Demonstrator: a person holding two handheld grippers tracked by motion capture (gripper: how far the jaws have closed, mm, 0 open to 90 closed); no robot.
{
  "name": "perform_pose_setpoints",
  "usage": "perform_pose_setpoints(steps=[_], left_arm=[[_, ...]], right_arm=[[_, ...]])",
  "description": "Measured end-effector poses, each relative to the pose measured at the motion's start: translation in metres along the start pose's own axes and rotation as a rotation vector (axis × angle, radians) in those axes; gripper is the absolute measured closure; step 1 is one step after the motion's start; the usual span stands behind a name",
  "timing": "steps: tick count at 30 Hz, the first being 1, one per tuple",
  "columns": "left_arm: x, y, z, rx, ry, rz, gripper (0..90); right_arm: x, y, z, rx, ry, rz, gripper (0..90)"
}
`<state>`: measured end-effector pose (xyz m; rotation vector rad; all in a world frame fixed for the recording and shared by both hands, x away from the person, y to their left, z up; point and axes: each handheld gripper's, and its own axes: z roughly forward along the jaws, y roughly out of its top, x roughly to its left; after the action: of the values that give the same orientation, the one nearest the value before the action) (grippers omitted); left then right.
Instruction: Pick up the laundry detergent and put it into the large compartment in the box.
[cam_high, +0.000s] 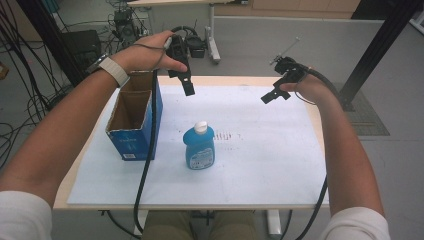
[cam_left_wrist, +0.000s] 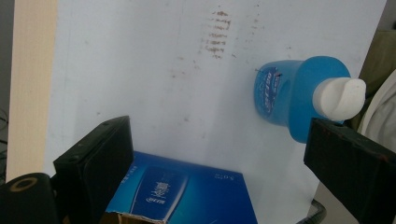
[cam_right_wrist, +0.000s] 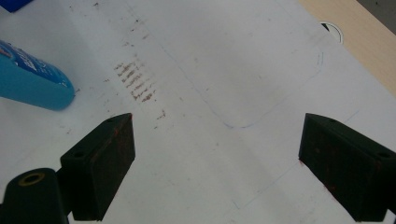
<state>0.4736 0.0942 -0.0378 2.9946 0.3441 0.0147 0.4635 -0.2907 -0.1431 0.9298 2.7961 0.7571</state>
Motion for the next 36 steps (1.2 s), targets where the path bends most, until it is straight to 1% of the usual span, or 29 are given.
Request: perform_pose_setpoints(steps=[2, 7, 8, 9, 12, 13, 17, 20, 24, 28, 30, 36], left_arm=[[0.0, 0.0, 0.0, -0.001, -0.003, -0.001, 8.8], [-0.004, 0.0, 0.0, -0.007, 0.013, 0.008, 8.2], [-0.004, -0.001, 0.0, -0.014, 0.01, 0.001, 8.3], [-0.003, 0.0, 0.0, -0.01, 0.006, 0.005, 8.3], [-0.003, -0.001, 0.0, -0.011, 0.01, -0.005, 8.3], [-0.003, -0.001, 0.0, -0.011, 0.01, -0.005, 8.3], [-0.003, -0.003, -0.001, -0.02, 0.003, -0.002, 8.4], [-0.004, -0.001, 0.0, -0.01, 0.002, 0.003, 8.4], [-0.005, 0.0, 0.0, -0.01, -0.001, 0.009, 8.4], [-0.007, 0.001, 0.0, -0.006, -0.003, 0.009, 8.4], [-0.008, 0.001, 0.0, -0.007, -0.003, 0.0, 8.4], [-0.012, 0.0, -0.003, -0.012, -0.007, 0.01, 8.4]], right_arm=[[0.0, 0.0, 0.0, 0.0, 0.0, 0.0, 10.6], [0.0, 0.0, 0.0, 0.0, 0.002, -0.001, 10.6], [0.0, 0.001, 0.0, 0.003, 0.002, -0.002, 10.6], [0.0, 0.001, 0.0, 0.001, 0.004, 0.001, 10.6], [0.0, 0.001, 0.0, 0.004, 0.004, 0.002, 11.0], [0.001, 0.0, 0.0, 0.003, 0.003, 0.012, 11.6], [0.002, 0.0, -0.001, -0.002, 0.0, 0.008, 11.4], [0.003, 0.0, -0.001, -0.003, -0.002, 0.007, 11.0], [0.003, -0.001, -0.001, -0.006, -0.002, 0.007, 11.0], [0.003, -0.002, -0.002, -0.006, -0.007, 0.011, 11.0], [0.004, -0.002, -0.002, -0.005, -0.007, 0.014, 10.9], [0.006, -0.001, -0.001, 0.001, -0.019, 0.007, 11.0]])
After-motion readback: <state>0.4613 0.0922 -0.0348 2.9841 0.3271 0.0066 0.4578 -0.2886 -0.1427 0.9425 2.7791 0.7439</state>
